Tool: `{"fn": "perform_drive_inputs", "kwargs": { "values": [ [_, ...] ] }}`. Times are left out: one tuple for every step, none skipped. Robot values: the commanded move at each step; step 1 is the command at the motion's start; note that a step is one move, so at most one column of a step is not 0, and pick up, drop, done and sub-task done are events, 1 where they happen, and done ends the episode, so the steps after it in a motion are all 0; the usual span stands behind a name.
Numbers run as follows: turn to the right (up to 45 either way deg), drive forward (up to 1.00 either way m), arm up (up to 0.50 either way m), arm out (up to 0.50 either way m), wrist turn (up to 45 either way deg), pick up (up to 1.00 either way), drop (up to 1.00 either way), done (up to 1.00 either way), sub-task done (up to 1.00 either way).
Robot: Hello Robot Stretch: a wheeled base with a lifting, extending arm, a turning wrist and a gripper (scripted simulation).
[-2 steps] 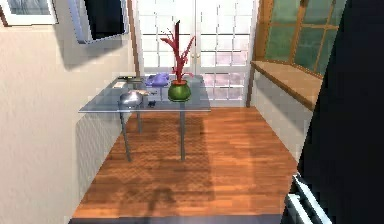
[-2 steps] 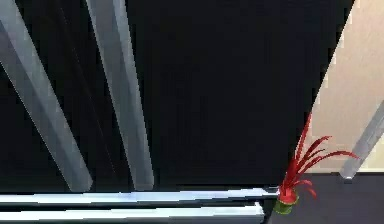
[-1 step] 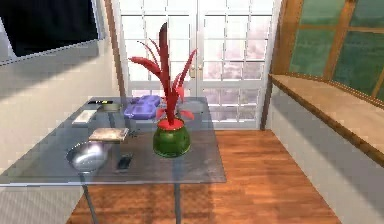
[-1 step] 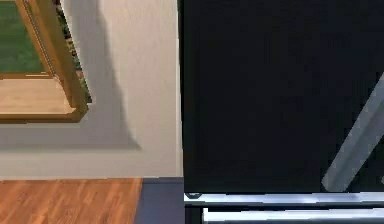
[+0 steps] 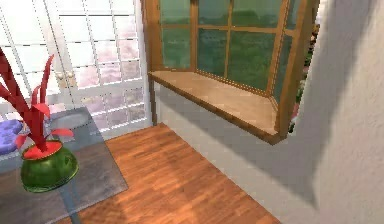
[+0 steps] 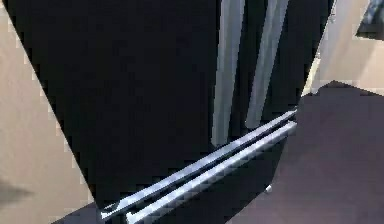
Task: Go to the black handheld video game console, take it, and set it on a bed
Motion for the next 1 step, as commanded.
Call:
{"fn": "perform_drive_inputs", "kwargs": {
  "values": [
    [0.0,0.35,0.00,0.00,0.0,0.00,0.00,0.00,0.00]
  ]
}}
